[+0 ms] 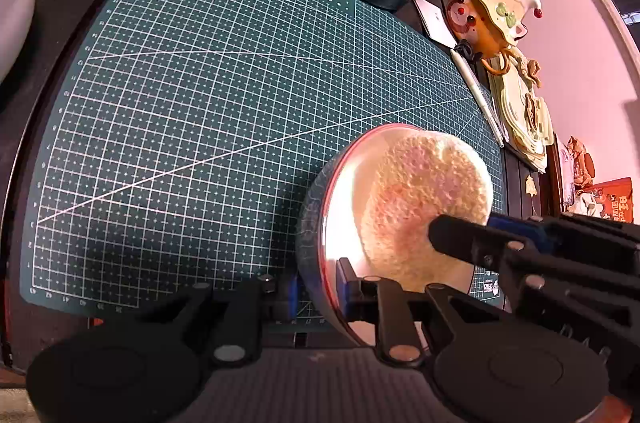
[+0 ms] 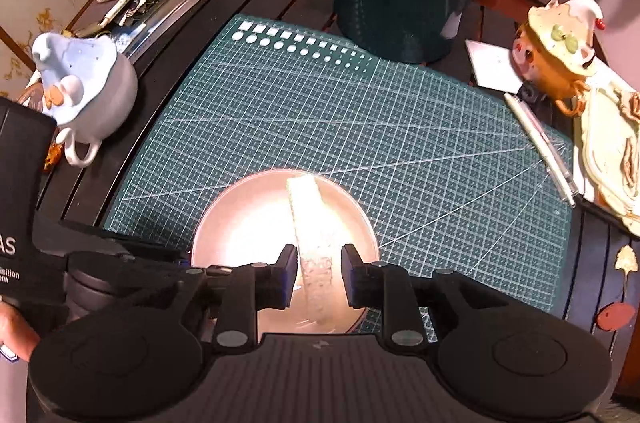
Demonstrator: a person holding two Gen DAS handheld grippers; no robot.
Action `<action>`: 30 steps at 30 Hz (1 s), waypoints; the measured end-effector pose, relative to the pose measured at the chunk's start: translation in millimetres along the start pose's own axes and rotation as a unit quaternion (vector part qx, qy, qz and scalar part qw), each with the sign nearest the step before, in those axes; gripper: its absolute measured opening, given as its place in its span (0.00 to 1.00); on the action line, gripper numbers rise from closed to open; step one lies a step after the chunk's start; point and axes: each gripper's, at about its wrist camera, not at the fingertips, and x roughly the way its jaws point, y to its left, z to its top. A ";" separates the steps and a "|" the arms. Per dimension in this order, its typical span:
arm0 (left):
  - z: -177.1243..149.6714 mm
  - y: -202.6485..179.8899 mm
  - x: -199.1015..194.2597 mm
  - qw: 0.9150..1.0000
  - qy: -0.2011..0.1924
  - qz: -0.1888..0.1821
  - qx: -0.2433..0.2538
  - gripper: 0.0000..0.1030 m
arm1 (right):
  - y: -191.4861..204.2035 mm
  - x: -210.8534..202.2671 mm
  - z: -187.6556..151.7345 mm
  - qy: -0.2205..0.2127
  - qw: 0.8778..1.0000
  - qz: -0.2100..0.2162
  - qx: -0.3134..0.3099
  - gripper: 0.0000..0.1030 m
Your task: Clean bowl
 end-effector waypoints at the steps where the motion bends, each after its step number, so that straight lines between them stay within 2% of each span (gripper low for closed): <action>1: -0.2 -0.1 0.0 1.000 0.000 0.000 0.000 0.18 | 1.1 0.8 -2.6 -0.006 1.000 0.007 -0.003 0.11; 5: -0.7 0.0 -0.6 1.000 -0.001 -0.001 -0.002 0.18 | 1.8 -0.3 -8.9 -0.030 0.999 0.011 0.006 0.09; 9: -1.0 -0.3 -0.7 1.000 -0.001 -0.001 -0.002 0.18 | -3.6 -2.9 -13.4 -0.024 0.998 0.054 0.010 0.08; 15: -1.0 -0.5 0.0 1.000 -0.001 -0.001 -0.002 0.18 | -5.5 -2.3 -13.6 -0.031 0.998 0.052 0.009 0.08; 21: -0.5 -0.9 1.1 1.000 -0.001 -0.001 -0.002 0.19 | 2.3 5.0 -20.5 -0.068 0.998 0.004 -0.014 0.08; 23: -0.4 -0.7 1.3 1.000 -0.001 -0.002 -0.002 0.19 | 4.8 4.2 -23.7 -0.078 0.996 -0.039 -0.028 0.08; 25: -0.3 -0.8 1.5 1.000 -0.001 -0.001 -0.003 0.19 | 3.9 -2.0 -24.3 -0.088 0.994 -0.062 -0.029 0.08; 30: -0.1 -0.8 1.9 1.000 -0.001 -0.001 -0.003 0.19 | 0.0 -21.3 -25.5 -0.108 0.991 -0.073 -0.015 0.08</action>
